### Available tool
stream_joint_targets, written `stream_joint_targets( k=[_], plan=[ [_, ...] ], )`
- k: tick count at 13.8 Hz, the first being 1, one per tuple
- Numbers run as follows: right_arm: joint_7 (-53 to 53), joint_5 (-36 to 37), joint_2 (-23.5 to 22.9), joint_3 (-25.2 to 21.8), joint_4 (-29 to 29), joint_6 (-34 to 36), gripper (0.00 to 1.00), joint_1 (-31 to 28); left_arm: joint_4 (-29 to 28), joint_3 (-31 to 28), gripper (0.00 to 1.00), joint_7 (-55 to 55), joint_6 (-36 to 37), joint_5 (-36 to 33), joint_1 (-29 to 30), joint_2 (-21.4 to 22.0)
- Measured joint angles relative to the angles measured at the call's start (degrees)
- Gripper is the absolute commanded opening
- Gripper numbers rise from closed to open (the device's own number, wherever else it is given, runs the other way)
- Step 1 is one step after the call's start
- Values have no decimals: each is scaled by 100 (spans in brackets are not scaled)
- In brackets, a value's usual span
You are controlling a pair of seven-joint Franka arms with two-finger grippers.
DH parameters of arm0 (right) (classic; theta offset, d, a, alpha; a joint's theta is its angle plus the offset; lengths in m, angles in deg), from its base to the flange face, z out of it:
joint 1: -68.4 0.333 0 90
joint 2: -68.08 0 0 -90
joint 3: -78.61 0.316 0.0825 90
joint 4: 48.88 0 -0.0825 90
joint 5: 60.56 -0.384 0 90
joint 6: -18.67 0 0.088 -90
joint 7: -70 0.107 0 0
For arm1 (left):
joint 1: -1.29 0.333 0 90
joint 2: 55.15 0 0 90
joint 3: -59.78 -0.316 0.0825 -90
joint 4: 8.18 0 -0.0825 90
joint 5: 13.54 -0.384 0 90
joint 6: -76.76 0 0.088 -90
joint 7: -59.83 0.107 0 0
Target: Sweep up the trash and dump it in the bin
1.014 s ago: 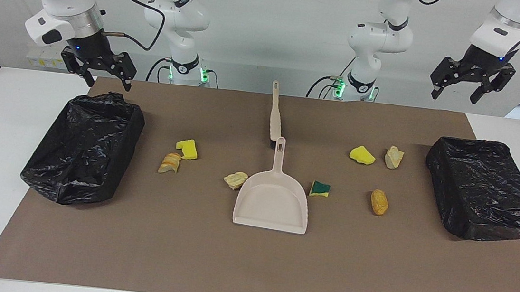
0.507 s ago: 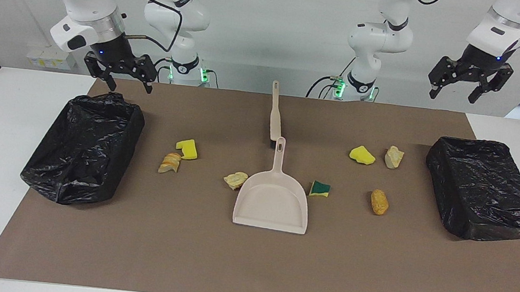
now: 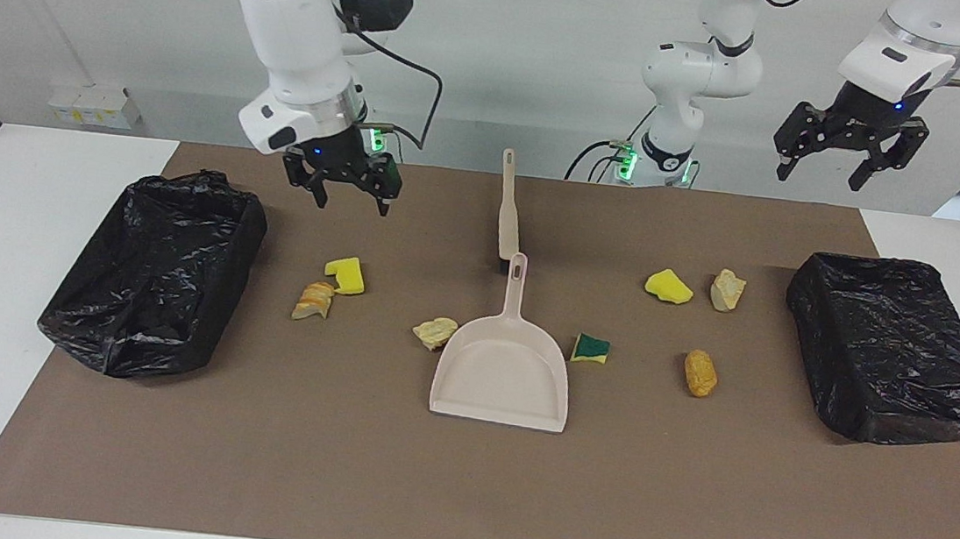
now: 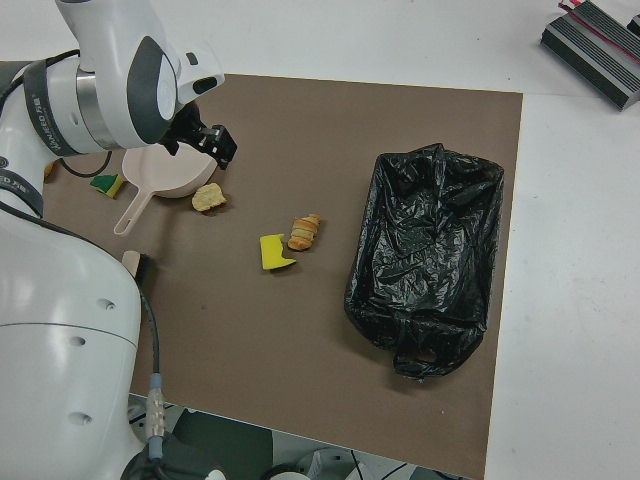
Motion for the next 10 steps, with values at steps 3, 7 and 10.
stream_joint_targets(
  k=[3, 7, 10],
  plan=[
    [885, 2, -442, 1, -3, -592, 100, 524, -230, 51, 100, 0, -27, 27, -111, 92],
    [1668, 7, -989, -3, 65, -920, 100, 1040, -1118, 77, 100, -28, -212, 276, -679, 433],
    [2022, 39, -1532, -10, 393, -944, 100, 1433, -2290, 95, 100, -319, -758, 600, -1186, 1012]
  ],
)
